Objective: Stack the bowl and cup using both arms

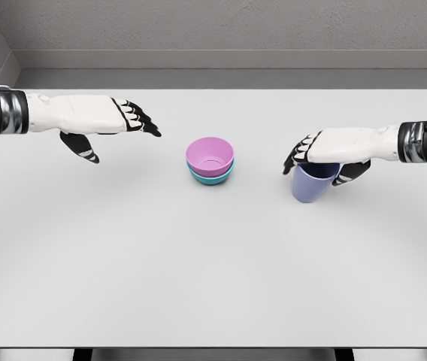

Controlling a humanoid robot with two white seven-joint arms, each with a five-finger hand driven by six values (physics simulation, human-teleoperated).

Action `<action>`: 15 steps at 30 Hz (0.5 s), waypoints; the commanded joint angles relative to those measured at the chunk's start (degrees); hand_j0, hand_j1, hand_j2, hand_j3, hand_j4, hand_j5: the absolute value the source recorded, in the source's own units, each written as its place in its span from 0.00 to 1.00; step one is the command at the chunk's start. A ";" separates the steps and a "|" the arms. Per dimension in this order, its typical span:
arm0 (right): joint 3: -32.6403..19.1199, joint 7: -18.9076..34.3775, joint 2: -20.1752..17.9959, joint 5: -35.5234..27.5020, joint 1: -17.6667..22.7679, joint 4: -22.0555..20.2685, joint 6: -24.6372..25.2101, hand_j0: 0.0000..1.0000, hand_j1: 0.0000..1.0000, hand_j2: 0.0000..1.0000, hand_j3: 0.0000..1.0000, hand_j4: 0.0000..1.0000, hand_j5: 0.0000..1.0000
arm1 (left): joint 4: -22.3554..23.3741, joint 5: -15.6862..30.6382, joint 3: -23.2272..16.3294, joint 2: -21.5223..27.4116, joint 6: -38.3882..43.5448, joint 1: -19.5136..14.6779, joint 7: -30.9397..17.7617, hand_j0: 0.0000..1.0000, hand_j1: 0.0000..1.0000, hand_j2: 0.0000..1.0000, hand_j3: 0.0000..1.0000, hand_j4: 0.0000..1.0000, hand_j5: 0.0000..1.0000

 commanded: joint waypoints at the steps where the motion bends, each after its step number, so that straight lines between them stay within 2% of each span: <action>1: -0.04 0.00 -0.03 -0.34 0.00 -0.01 0.14 0.69 0.69 0.69 0.69 0.69 0.69 | 0.01 0.30 0.07 0.02 0.12 0.00 0.03 1.00 1.00 1.00 1.00 1.00 1.00; 10: -0.22 0.00 -0.12 -0.78 -0.09 -0.01 0.14 0.58 0.58 0.58 0.58 0.58 0.58 | 0.01 0.30 0.07 0.02 0.12 0.00 0.03 1.00 1.00 1.00 1.00 1.00 1.00; 15: -0.57 0.00 0.06 -1.04 -0.09 -0.01 0.14 0.57 0.57 0.57 0.57 0.57 0.57 | 0.01 0.30 0.07 0.02 0.12 0.00 0.03 1.00 1.00 1.00 1.00 1.00 1.00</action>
